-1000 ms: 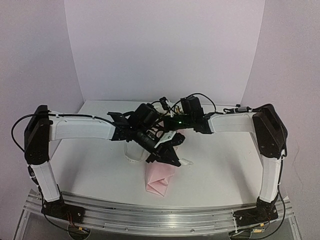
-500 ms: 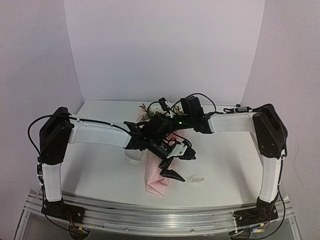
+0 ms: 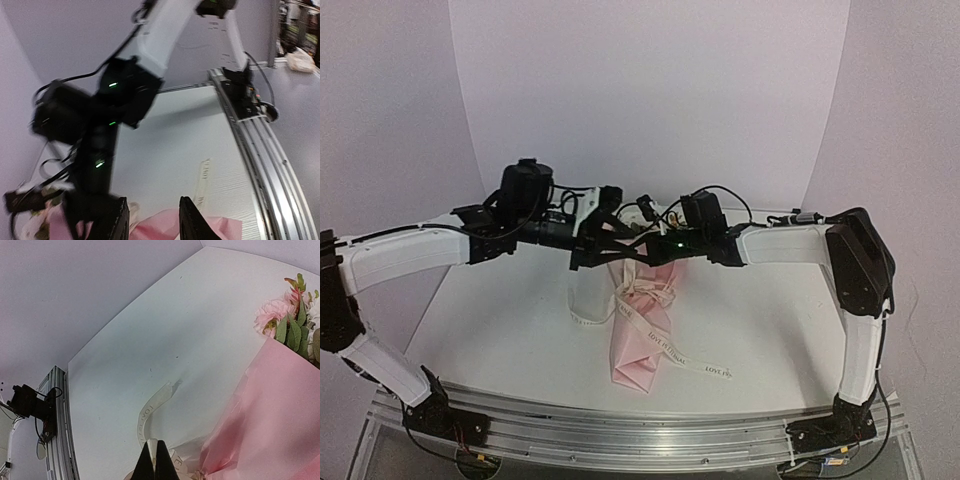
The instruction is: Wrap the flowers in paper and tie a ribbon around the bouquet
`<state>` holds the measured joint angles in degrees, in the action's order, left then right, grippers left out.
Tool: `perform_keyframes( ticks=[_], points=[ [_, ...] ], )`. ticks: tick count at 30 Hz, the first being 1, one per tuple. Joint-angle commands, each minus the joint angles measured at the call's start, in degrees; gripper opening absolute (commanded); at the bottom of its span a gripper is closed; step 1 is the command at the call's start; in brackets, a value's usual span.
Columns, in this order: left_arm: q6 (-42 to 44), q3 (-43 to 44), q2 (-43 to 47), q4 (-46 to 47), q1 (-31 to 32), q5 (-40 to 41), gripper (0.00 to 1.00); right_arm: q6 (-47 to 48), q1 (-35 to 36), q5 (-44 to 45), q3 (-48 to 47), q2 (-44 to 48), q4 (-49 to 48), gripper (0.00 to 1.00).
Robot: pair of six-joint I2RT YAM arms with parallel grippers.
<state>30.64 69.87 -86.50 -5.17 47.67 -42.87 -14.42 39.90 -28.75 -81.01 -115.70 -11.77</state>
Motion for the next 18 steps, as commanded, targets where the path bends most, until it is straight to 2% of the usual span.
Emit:
perform_keyframes(
  ticks=[1, 4, 5, 10, 13, 18],
  points=[
    [-19.1, -10.5, 5.2, 15.8, -4.0, 14.4, 0.45, -0.3, 0.4, -0.7, -2.7, 2.6, -0.2, 0.0],
    [-27.9, -12.7, 1.8, 18.3, -8.6, 10.6, 0.6, -0.6, 0.4, -1.0, -3.4, 2.3, -0.2, 0.0],
    [-29.2, -12.7, -0.3, 19.4, -9.8, 8.0, 0.61, -0.7, 0.4, -1.0, -3.6, 2.3, -0.2, 0.0],
    [-26.8, -13.7, -8.5, 25.6, -11.8, -0.4, 0.71, -0.8, 0.4, -1.2, -3.9, 2.5, -0.2, 0.0],
    [-25.5, -13.1, -12.0, 28.2, -12.4, -3.2, 0.81, -0.6, 0.4, -1.4, -4.2, 2.3, -0.2, 0.0],
    [-26.5, -9.1, -17.0, 31.0, -12.5, -2.2, 0.78, -0.5, 0.6, -2.5, -5.2, 1.6, -0.2, 0.0]
  ],
)
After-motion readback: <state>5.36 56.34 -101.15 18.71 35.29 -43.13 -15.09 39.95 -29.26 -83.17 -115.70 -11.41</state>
